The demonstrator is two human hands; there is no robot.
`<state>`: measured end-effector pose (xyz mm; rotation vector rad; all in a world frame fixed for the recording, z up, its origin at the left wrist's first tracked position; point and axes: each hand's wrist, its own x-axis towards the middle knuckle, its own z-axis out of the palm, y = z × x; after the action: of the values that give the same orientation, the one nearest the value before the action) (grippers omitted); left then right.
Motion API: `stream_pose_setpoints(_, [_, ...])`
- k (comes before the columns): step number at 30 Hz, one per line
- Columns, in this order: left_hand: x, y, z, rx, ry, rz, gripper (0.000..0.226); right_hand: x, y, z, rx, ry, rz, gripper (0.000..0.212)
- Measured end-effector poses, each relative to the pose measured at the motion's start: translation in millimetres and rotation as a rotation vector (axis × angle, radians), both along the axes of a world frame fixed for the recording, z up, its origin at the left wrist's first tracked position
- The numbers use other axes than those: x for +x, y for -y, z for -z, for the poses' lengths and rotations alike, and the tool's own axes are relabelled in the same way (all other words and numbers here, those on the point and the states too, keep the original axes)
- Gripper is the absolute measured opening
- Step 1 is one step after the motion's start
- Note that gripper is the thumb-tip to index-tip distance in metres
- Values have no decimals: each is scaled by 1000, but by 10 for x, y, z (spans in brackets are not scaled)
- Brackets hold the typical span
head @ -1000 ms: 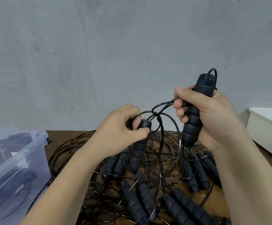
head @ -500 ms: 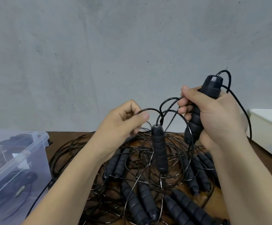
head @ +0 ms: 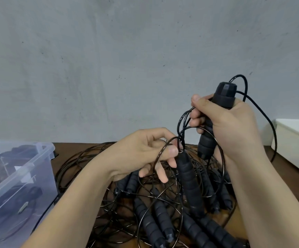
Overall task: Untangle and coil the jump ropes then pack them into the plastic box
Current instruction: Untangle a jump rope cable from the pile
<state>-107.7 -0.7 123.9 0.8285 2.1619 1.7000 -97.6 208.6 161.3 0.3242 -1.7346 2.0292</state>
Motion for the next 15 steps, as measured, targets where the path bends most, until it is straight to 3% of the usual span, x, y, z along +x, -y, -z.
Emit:
stream_pose_setpoints(8, [-41,-68,48,-21,-146,-7,59,18,41,9,-26,-15,8,22])
stream_pose_setpoints(11, [-90,-92,75,13,-208,-80,50,31,37,-3,-30,-21,-5,20])
stream_pose_setpoints(15, [-130,-109,92,206,-154,-158,14,46,10,-23,8,-16,-45,17])
